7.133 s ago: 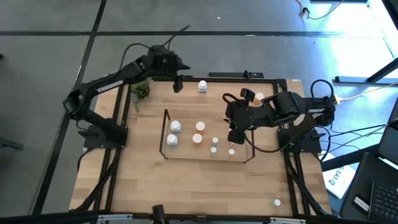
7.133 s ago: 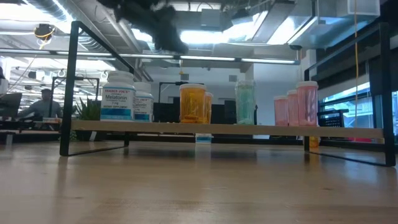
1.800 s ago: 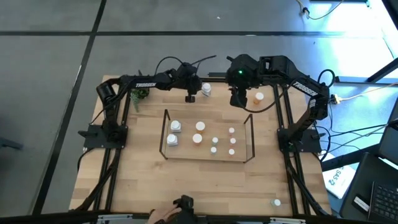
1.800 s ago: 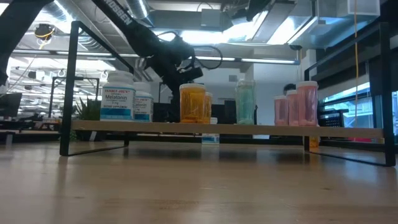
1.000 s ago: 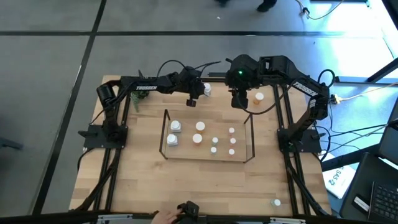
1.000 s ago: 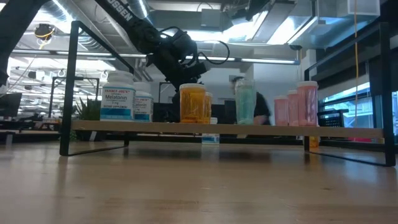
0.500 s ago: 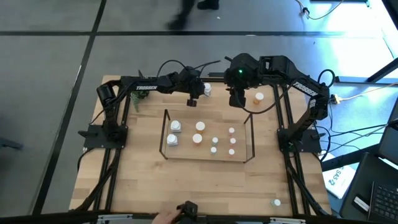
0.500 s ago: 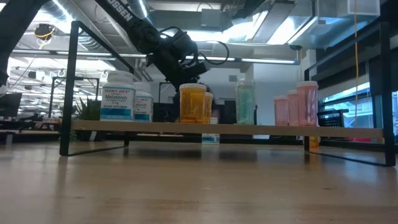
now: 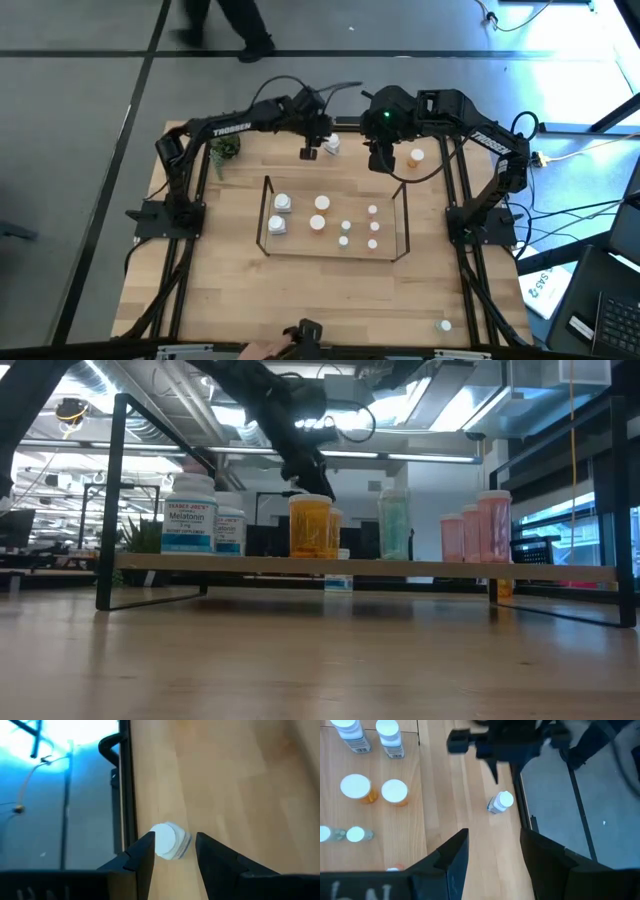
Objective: Pick and place medicine bottles onto shelf by color
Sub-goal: Put the white pill bottle on the shelf aligned with the other white pill bottle
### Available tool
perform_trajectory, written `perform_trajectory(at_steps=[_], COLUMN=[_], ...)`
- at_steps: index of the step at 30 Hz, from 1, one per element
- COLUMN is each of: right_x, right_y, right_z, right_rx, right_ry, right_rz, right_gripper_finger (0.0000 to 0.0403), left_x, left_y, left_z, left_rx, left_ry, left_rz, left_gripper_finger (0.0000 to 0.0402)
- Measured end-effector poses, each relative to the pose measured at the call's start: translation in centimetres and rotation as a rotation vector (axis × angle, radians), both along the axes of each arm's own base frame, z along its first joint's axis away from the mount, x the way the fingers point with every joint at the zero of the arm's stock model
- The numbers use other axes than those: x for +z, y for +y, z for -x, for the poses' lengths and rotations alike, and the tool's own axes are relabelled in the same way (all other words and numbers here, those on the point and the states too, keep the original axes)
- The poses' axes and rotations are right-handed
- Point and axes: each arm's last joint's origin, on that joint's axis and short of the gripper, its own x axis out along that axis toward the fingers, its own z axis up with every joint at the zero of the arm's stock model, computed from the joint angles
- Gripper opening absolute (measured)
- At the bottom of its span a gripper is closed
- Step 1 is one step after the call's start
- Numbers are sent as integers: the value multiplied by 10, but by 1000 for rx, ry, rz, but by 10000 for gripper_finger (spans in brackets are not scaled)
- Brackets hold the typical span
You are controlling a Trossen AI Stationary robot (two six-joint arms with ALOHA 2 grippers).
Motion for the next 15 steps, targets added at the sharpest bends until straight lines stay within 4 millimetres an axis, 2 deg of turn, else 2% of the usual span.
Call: perform_trajectory(at_steps=[2, 7, 11, 15], right_x=[0, 0, 0, 0], right_y=[0, 0, 0, 0], right_z=[0, 0, 0, 0], right_rx=[0, 0, 0, 0], right_ry=[0, 0, 0, 0], right_rz=[0, 0, 0, 0], right_gripper_finger=[180, 180, 180, 180], left_x=[6, 7, 7, 7], left_y=[4, 8, 1, -6], left_z=[5, 8, 4, -1], left_rx=[-26, -38, -42, -42], left_ry=[-7, -20, -23, -10], left_rz=[55, 88, 100, 78], left_gripper_finger=[135, 135, 147, 175])
